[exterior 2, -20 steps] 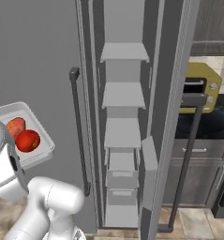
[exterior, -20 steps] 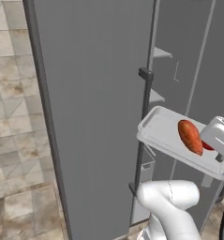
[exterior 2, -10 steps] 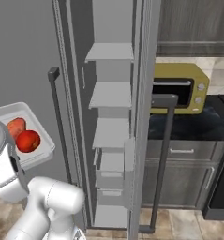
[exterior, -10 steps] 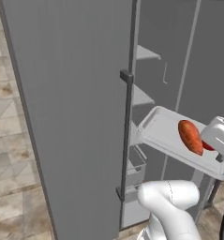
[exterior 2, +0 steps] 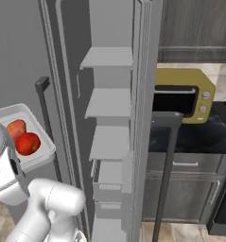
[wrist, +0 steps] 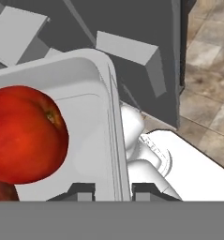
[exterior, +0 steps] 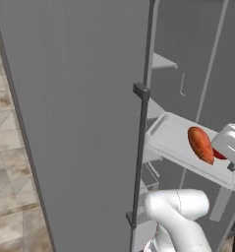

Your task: Take the sweet potato and tomato out of the freezer and place them in the tupperware container on the counter. Then put the tupperware containing the vegetables back in the freezer.

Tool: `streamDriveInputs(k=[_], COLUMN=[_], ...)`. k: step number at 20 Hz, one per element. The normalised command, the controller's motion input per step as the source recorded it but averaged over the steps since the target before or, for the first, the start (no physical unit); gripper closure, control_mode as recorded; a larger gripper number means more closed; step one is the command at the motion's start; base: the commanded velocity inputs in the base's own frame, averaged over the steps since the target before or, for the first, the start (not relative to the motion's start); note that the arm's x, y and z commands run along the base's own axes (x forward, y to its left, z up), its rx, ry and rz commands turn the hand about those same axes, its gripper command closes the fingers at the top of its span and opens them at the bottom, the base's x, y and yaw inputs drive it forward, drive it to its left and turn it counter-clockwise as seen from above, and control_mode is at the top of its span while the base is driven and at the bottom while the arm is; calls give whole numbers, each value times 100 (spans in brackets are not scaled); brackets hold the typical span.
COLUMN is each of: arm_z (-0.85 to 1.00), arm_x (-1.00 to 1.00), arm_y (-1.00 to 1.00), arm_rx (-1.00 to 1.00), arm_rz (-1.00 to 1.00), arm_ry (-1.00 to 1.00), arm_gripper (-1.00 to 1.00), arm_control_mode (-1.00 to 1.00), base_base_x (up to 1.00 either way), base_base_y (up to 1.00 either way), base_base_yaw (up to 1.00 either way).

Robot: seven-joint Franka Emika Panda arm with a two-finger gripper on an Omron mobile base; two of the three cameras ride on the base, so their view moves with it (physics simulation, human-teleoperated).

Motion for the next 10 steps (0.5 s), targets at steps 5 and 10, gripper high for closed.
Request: streamDriveInputs(k=[5, 10], arm_z=[0, 0], arm_x=[0, 0], arm_y=[0, 0], arm_rx=[0, 0], arm_rz=[0, 0], arm_ry=[0, 0], arm_gripper=[100, 100], arm_control_mode=[100, 100], base_base_x=[69, 36], base_base_y=[-22, -34], base_base_yaw=[3, 3])
